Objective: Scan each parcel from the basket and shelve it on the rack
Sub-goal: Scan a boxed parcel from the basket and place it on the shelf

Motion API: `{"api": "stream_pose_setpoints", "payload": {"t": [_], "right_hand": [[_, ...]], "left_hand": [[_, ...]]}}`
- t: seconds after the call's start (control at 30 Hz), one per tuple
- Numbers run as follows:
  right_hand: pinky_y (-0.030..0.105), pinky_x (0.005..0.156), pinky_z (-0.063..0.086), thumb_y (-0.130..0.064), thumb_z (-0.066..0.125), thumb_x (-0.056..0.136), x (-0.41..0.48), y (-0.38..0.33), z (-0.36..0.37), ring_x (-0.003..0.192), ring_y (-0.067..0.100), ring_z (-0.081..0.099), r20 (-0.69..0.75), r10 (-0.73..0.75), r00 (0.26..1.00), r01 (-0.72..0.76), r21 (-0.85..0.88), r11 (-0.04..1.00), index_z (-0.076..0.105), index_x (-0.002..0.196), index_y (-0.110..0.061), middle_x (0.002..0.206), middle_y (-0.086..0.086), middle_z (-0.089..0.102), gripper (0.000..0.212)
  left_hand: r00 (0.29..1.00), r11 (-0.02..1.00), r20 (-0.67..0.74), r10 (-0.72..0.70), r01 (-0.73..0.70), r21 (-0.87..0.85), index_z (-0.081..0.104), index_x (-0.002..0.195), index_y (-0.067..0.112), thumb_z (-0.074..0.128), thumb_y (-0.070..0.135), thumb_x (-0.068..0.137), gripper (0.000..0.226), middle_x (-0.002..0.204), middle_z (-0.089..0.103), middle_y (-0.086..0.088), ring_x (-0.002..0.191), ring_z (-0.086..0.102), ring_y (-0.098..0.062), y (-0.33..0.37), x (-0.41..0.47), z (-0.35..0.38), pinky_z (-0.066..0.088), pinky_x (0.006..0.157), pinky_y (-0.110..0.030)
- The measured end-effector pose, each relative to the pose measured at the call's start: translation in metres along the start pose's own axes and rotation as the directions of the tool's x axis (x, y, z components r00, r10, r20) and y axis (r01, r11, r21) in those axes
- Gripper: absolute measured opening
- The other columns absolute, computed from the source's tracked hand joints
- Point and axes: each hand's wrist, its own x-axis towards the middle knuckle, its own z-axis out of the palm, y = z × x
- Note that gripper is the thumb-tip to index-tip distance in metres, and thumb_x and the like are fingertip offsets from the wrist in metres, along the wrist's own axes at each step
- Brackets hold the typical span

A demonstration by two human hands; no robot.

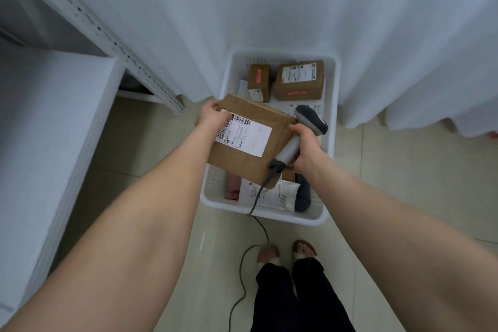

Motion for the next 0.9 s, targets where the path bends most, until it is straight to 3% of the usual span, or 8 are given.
{"api": "stream_pose_setpoints", "payload": {"t": [0.13,0.27,0.37,0.53,0.6,0.7,0.8,0.9], "right_hand": [[0.048,0.09,0.052,-0.032,0.069,0.079,-0.084,-0.028,0.012,0.096,0.029,0.066,0.028,-0.03,0.999,0.03,0.028,0.999,0.061,0.112,-0.017,0.104,0.007,0.07,0.037],[0.036,0.063,0.046,-0.032,0.067,0.082,-0.167,-0.053,0.018,0.079,0.023,0.061,0.027,-0.092,0.995,0.091,0.038,0.995,0.059,0.091,-0.018,0.087,0.004,0.066,0.018],[0.036,0.061,0.043,-0.032,0.067,0.078,-0.219,-0.063,0.021,0.077,0.022,0.06,0.044,-0.084,0.995,0.082,0.059,0.995,0.057,0.087,-0.02,0.086,0.002,0.065,0.019],[0.045,0.064,0.045,-0.029,0.068,0.077,-0.286,-0.063,0.016,0.085,0.028,0.058,0.092,-0.093,0.991,0.083,0.103,0.991,0.053,0.095,-0.018,0.098,0.005,0.063,0.026],[0.047,0.065,0.045,-0.028,0.068,0.078,-0.312,-0.059,0.012,0.086,0.03,0.058,0.117,-0.117,0.986,0.103,0.117,0.988,0.053,0.1,-0.017,0.1,0.007,0.063,0.029],[0.051,0.074,0.046,-0.028,0.067,0.08,-0.349,-0.051,0.0,0.092,0.032,0.058,0.152,-0.167,0.974,0.146,0.141,0.979,0.053,0.114,-0.017,0.107,0.009,0.063,0.038],[0.054,0.087,0.048,-0.028,0.066,0.081,-0.384,-0.04,-0.015,0.096,0.034,0.06,0.181,-0.2,0.963,0.168,0.176,0.97,0.053,0.12,-0.016,0.111,0.011,0.063,0.042],[0.057,0.08,0.05,-0.028,0.065,0.082,-0.413,-0.027,-0.032,0.093,0.036,0.06,0.214,-0.216,0.953,0.173,0.202,0.964,0.053,0.119,-0.016,0.109,0.013,0.063,0.041]], "left_hand": [[0.993,0.997,0.085,0.077,-0.078,-0.001,0.051,0.123,0.026,0.064,0.009,0.081,0.047,0.105,0.067,-0.008,0.086,0.068,-0.025,0.057,-0.056,-0.061,0.057,0.082,-0.04],[0.989,0.997,0.124,0.078,-0.079,0.003,0.051,0.13,0.017,0.068,0.016,0.081,0.052,0.122,0.062,-0.009,0.103,0.064,-0.026,0.107,-0.111,-0.119,0.051,0.094,-0.042],[0.977,0.994,0.183,0.108,-0.105,-0.025,0.055,0.13,0.012,0.069,0.011,0.08,0.051,0.121,0.064,-0.012,0.1,0.065,-0.026,0.134,-0.149,-0.153,0.052,0.093,-0.042],[0.949,0.987,0.281,0.146,-0.121,-0.105,0.047,0.132,0.036,0.071,0.016,0.081,0.059,0.103,0.068,-0.005,0.082,0.067,-0.022,0.163,-0.218,-0.208,0.055,0.063,-0.033],[0.938,0.989,0.313,0.148,-0.134,-0.065,0.044,0.132,0.04,0.072,0.015,0.08,0.064,0.098,0.067,-0.003,0.079,0.066,-0.021,0.166,-0.245,-0.226,0.053,0.059,-0.031],[0.942,0.986,0.297,0.156,-0.166,0.011,0.044,0.132,0.037,0.073,0.016,0.079,0.065,0.109,0.063,-0.003,0.088,0.061,-0.018,0.164,-0.286,-0.248,0.049,0.067,-0.03],[0.943,0.975,0.254,0.214,-0.224,0.011,0.052,0.13,0.025,0.072,0.017,0.079,0.055,0.125,0.06,-0.005,0.103,0.056,-0.018,0.156,-0.322,-0.263,0.044,0.092,-0.036],[0.932,0.965,0.252,0.262,-0.258,-0.051,0.042,0.142,0.032,0.072,0.01,0.078,0.074,0.123,0.058,-0.005,0.106,0.056,-0.022,0.147,-0.359,-0.273,0.044,0.099,-0.038]]}}
